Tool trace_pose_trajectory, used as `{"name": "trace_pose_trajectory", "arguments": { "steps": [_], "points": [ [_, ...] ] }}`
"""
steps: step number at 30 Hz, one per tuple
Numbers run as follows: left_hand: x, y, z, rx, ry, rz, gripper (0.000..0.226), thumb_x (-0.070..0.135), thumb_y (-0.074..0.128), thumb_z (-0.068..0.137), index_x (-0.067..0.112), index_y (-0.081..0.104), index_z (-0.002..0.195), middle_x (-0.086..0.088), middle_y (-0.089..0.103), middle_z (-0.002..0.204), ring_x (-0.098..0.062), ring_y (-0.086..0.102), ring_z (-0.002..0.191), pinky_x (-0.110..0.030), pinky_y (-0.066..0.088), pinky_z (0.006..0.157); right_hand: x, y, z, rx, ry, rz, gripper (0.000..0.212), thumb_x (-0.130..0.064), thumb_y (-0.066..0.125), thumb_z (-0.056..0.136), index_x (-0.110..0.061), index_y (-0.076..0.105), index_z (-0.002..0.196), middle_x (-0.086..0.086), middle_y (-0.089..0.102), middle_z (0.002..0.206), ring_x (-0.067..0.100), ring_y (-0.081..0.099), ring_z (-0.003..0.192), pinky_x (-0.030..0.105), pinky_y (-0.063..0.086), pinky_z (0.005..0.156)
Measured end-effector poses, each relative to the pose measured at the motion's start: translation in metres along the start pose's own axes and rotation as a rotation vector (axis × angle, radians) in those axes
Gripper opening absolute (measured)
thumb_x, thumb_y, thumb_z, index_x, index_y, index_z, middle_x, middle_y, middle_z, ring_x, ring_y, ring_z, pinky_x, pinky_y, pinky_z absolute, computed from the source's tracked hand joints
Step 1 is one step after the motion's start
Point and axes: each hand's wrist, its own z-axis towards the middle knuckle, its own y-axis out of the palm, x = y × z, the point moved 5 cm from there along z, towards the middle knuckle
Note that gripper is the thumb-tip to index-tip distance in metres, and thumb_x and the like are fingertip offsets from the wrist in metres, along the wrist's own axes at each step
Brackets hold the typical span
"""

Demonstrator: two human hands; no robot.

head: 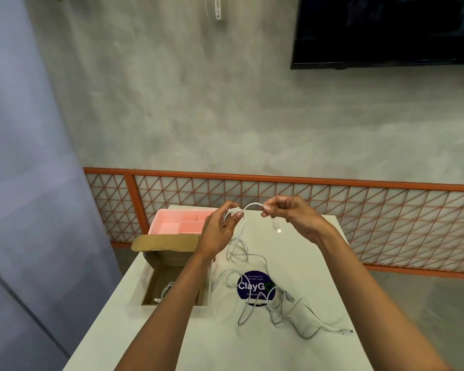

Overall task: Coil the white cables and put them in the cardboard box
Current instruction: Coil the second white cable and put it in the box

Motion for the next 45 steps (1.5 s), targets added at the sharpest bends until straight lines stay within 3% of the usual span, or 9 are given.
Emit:
{"name": "trace_pose_trajectory", "arguments": {
  "steps": [4, 9, 13, 19, 23, 32, 36, 41, 45],
  "points": [
    [0.004, 0.001, 0.0, -0.023, -0.035, -0.035, 0.013, 0.035, 0.056, 0.093, 0.022, 0.058, 0.097, 0.009, 0.063, 0.079, -0.005, 0.056, 0.071, -0.02, 0.043, 0.06, 0.006, -0.003, 0.002, 0.013, -0.054, -0.171, 0.01, -0.012, 0.064, 0.088, -0.004, 0.068, 0.094, 0.006, 0.071, 0.086, 0.008, 0.065, 0.072, 0.016, 0.046, 0.064],
    [0.013, 0.011, -0.004, -0.146, -0.083, -0.146, 0.011, 0.033, 0.055, 0.094, 0.023, 0.057, 0.093, 0.019, 0.052, 0.065, 0.004, 0.042, 0.055, -0.014, 0.036, 0.051, 0.013, -0.01, 0.007, 0.314, -0.157, -0.3, 0.008, -0.013, 0.066, 0.087, -0.006, 0.07, 0.088, 0.002, 0.059, 0.084, 0.011, 0.058, 0.07, 0.015, 0.047, 0.064],
    [0.02, 0.016, -0.005, -0.18, -0.106, -0.23, 0.015, 0.032, 0.053, 0.095, 0.017, 0.056, 0.098, 0.01, 0.046, 0.069, -0.001, 0.037, 0.054, -0.016, 0.034, 0.047, 0.023, 0.003, 0.007, 0.374, -0.141, -0.034, 0.007, -0.006, 0.059, 0.091, -0.006, 0.064, 0.087, 0.006, 0.067, 0.076, 0.007, 0.065, 0.063, 0.017, 0.053, 0.061],
    [0.022, 0.012, -0.003, -0.161, -0.137, -0.243, 0.014, 0.03, 0.053, 0.096, 0.017, 0.057, 0.097, 0.012, 0.051, 0.069, 0.003, 0.038, 0.047, -0.013, 0.032, 0.043, 0.034, 0.024, 0.006, 0.299, 0.015, 0.396, 0.01, -0.005, 0.052, 0.095, -0.002, 0.061, 0.094, 0.008, 0.066, 0.076, 0.004, 0.067, 0.058, 0.017, 0.054, 0.061],
    [0.012, 0.01, -0.004, -0.186, -0.183, -0.311, 0.011, 0.032, 0.056, 0.094, 0.021, 0.058, 0.094, 0.011, 0.051, 0.069, -0.001, 0.037, 0.051, -0.014, 0.034, 0.046, 0.04, 0.029, 0.006, 0.23, 0.13, 0.334, 0.012, -0.013, 0.054, 0.095, -0.014, 0.063, 0.088, 0.0, 0.066, 0.079, -0.001, 0.066, 0.059, 0.02, 0.043, 0.064],
    [0.006, 0.018, -0.005, -0.266, -0.32, -0.646, 0.004, 0.014, 0.052, 0.096, 0.014, 0.055, 0.093, 0.009, 0.045, 0.059, -0.002, 0.027, 0.046, -0.012, 0.026, 0.041, 0.039, 0.04, 0.005, 0.153, 0.153, 0.244, 0.016, -0.01, 0.054, 0.095, -0.004, 0.063, 0.106, 0.002, 0.066, 0.079, 0.003, 0.063, 0.063, 0.019, 0.046, 0.066],
    [0.006, 0.011, -0.004, -0.163, -0.253, -0.446, 0.008, 0.023, 0.055, 0.095, 0.016, 0.056, 0.095, 0.013, 0.057, 0.065, 0.002, 0.045, 0.047, -0.012, 0.034, 0.044, 0.035, 0.047, 0.002, 0.06, 0.156, 0.209, 0.02, -0.012, 0.049, 0.097, -0.008, 0.064, 0.11, 0.002, 0.067, 0.086, 0.01, 0.062, 0.077, 0.025, 0.047, 0.074],
    [0.003, 0.009, 0.003, -0.06, -0.194, -0.209, 0.013, 0.03, 0.058, 0.093, 0.018, 0.058, 0.095, 0.012, 0.061, 0.073, 0.002, 0.053, 0.059, -0.017, 0.041, 0.052, 0.026, 0.052, -0.001, -0.059, 0.185, 0.128, 0.037, -0.045, 0.049, 0.095, -0.018, 0.068, 0.113, -0.004, 0.066, 0.104, 0.011, 0.058, 0.101, 0.034, 0.051, 0.085],
    [-0.003, 0.008, 0.006, 0.003, -0.188, -0.179, 0.012, 0.031, 0.059, 0.092, 0.019, 0.059, 0.092, 0.013, 0.059, 0.069, 0.0, 0.05, 0.055, -0.021, 0.038, 0.052, 0.02, 0.048, 0.001, -0.091, 0.092, 0.048, 0.025, -0.011, 0.061, 0.091, -0.005, 0.066, 0.115, 0.008, 0.067, 0.1, 0.015, 0.061, 0.092, 0.027, 0.055, 0.082]
  ]
}}
